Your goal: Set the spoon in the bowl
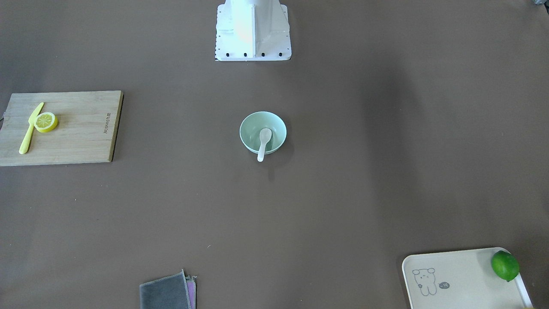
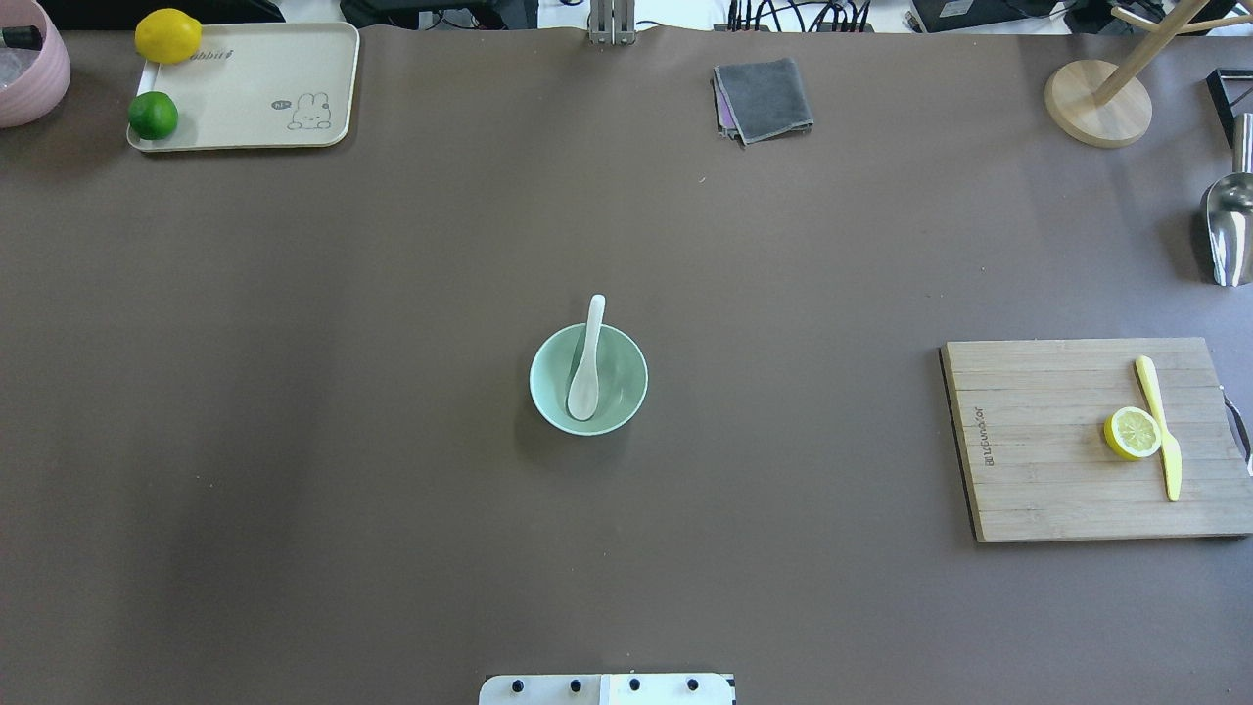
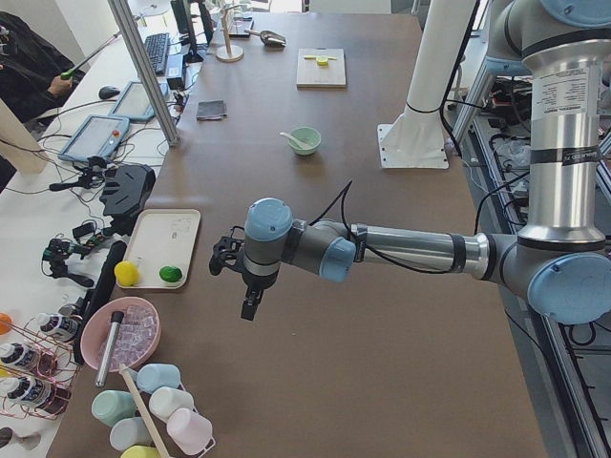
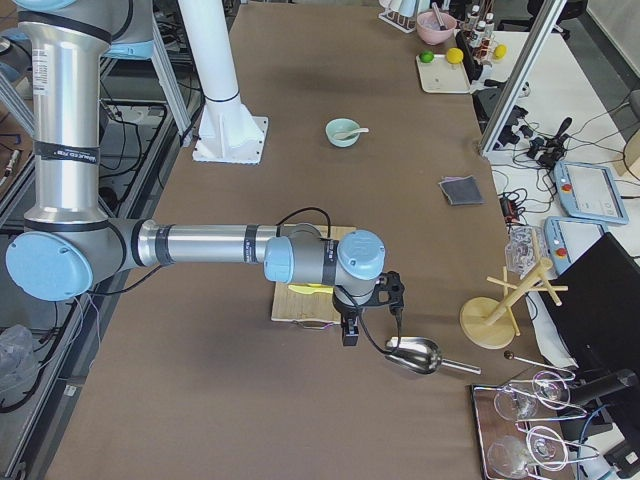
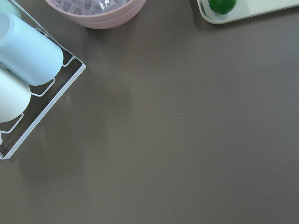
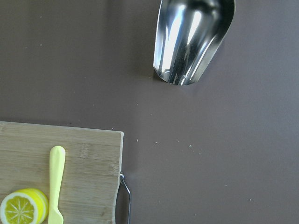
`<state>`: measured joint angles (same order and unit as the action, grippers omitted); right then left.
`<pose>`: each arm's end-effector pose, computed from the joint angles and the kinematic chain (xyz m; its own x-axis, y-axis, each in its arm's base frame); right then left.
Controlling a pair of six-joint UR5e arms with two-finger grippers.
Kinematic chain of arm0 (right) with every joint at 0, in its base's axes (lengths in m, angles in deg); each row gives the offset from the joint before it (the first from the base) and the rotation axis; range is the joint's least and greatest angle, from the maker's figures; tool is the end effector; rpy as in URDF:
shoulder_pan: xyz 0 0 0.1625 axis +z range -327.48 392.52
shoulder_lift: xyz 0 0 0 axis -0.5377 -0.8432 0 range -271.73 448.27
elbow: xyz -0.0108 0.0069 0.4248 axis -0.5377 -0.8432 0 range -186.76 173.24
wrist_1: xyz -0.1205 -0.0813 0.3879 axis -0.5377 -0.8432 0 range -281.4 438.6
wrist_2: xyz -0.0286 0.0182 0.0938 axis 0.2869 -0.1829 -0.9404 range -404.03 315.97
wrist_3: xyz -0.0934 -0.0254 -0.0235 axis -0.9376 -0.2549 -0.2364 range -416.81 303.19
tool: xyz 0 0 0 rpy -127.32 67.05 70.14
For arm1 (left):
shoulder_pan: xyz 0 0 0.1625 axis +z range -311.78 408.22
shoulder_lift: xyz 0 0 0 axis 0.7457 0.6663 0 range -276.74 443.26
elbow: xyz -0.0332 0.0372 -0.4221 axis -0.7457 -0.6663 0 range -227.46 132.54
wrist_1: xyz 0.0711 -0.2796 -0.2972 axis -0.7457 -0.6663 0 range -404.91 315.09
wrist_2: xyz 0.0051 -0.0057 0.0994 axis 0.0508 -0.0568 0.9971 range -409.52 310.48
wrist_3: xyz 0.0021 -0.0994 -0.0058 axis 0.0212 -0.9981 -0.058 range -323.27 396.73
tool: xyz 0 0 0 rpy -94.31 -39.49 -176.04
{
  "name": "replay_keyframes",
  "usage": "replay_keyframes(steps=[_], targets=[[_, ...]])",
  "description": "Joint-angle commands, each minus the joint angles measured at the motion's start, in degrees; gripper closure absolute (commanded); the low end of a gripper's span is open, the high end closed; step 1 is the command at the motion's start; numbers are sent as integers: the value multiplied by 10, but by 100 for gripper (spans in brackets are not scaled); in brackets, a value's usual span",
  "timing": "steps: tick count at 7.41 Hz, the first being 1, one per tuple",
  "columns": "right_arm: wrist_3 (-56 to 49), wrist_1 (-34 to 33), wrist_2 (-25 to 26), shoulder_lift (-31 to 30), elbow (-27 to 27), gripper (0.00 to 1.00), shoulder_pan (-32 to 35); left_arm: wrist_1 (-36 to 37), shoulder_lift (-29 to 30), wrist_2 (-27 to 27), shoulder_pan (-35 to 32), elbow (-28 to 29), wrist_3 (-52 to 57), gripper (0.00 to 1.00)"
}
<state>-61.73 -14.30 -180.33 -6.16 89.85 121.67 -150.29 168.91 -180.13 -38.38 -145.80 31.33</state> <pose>0.0545 -0.4589 0.6414 0.6870 -0.0870 0.7214 0.0740 0.9960 0.0496 -0.0399 -0.4813 0.5973 0.7469 0.1708 -0.6426 0.0143 0.9621 0.2724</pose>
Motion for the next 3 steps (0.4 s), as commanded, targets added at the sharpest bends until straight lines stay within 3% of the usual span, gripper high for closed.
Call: replay_keyframes(steps=[1, 3], targets=[[0, 0, -4, 0, 0, 0, 0, 0, 0, -1, -1, 0, 0, 2], [0, 0, -4, -1, 0, 0, 0, 0, -2, -2, -1, -2, 0, 2]])
